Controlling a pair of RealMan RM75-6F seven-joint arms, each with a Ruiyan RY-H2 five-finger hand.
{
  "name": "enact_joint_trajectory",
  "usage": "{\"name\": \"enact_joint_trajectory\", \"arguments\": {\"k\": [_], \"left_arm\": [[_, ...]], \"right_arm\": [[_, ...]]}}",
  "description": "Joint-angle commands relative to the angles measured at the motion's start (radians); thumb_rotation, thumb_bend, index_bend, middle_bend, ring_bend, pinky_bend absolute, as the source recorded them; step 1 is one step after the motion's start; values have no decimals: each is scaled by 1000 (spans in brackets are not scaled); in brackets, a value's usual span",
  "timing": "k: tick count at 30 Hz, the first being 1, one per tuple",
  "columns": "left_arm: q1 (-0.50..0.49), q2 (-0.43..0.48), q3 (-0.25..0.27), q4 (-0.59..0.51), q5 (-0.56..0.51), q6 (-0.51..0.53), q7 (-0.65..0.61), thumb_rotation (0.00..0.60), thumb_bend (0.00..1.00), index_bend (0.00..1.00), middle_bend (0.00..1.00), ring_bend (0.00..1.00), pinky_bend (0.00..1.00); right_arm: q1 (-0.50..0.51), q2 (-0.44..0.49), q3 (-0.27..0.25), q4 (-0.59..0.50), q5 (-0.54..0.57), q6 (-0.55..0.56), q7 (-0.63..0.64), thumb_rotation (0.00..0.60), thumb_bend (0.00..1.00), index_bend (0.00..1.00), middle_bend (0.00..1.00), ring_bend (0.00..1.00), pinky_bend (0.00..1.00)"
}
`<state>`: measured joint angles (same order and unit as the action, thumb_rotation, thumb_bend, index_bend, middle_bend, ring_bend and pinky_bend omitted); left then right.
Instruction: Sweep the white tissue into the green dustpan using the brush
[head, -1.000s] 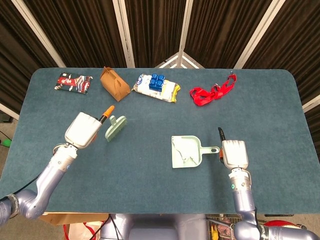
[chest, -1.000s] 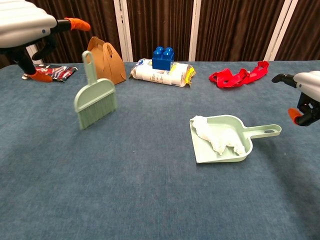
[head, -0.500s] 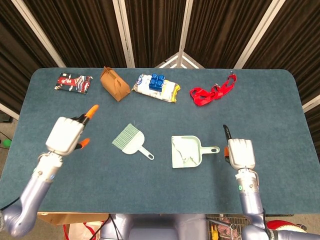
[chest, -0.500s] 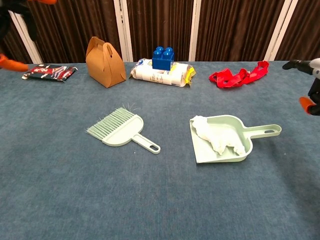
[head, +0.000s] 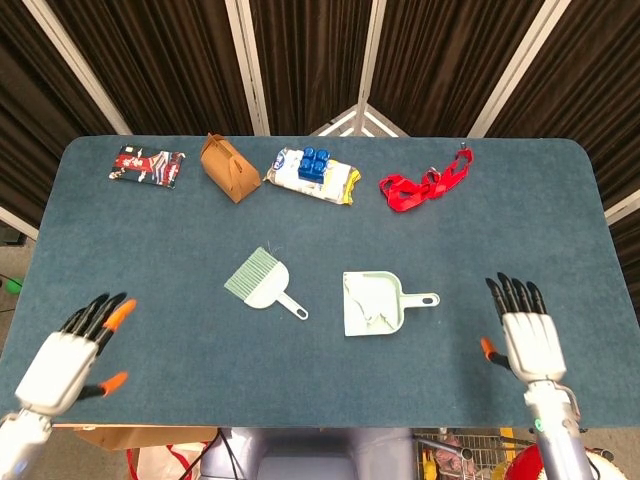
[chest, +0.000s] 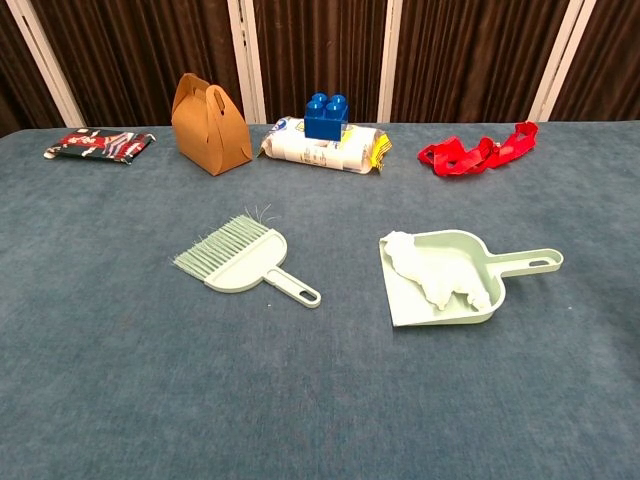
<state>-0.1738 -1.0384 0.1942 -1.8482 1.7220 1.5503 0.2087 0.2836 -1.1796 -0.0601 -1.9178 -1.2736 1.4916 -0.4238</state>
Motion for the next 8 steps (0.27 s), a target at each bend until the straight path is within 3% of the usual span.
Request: {"name": "enact_joint_trajectory", "arguments": {"k": [1,5,8], "left_arm": [[67,-11,29,95,57,73,3,600,0,0,0,0,86],[116,-44,3,211,49,132,32,600,0,0,0,0,64],[133,-50,-6,232,15,126,26,600,0,0,0,0,61]], "right_arm": [[-102,63,-93,25,-144,79,106,600,307,0,0,0,0],[-150,74,-111,119,-236,133,175,600,307,0,0,0,0],[-167,76,-100,151,-256,156,204,600,307,0,0,0,0]]}}
